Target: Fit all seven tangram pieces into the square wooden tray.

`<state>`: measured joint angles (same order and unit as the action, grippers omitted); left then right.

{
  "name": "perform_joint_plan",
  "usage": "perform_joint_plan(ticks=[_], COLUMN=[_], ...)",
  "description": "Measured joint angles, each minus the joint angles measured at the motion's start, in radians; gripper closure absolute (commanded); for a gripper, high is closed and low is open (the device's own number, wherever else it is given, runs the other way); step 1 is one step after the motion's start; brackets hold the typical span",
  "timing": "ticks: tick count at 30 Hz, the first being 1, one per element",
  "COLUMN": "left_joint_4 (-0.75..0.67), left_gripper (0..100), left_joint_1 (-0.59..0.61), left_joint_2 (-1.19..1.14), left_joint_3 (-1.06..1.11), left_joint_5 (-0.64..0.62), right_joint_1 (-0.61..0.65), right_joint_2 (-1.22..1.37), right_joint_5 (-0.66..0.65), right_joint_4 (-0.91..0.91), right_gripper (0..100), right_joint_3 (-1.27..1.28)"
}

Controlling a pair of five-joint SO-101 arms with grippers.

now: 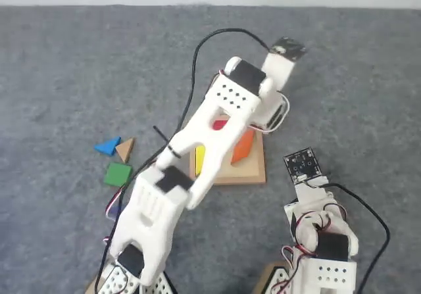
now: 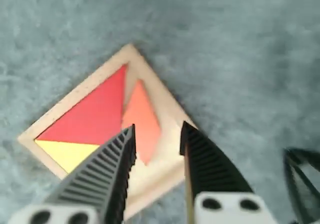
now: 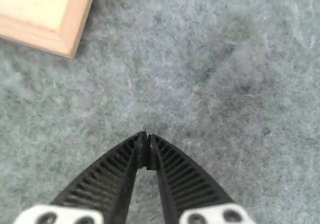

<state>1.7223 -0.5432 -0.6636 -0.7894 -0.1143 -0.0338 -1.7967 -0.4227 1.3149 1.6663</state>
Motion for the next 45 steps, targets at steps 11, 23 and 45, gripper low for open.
perform_joint_plan(ticks=[11, 23, 45], left_joint_4=[-0.445, -0.882, -0.829], left_gripper=[88, 88, 90], left_joint_1=[0.04, 0.126, 0.078], left_joint_2=[0.562, 0.783, 0.562], left_joint_3=[0.818, 1.478, 1.339], left_joint_5=[0.091, 0.144, 0.147], right_joint_1=[0.0, 0.0, 0.0], right_joint_2=[0.0, 0.0, 0.0], right_joint_5=[0.0, 0.0, 0.0], right_joint_4=[0.0, 0.0, 0.0], right_gripper=[99.1, 99.1, 99.1], right_joint_3=[0.0, 0.0, 0.0])
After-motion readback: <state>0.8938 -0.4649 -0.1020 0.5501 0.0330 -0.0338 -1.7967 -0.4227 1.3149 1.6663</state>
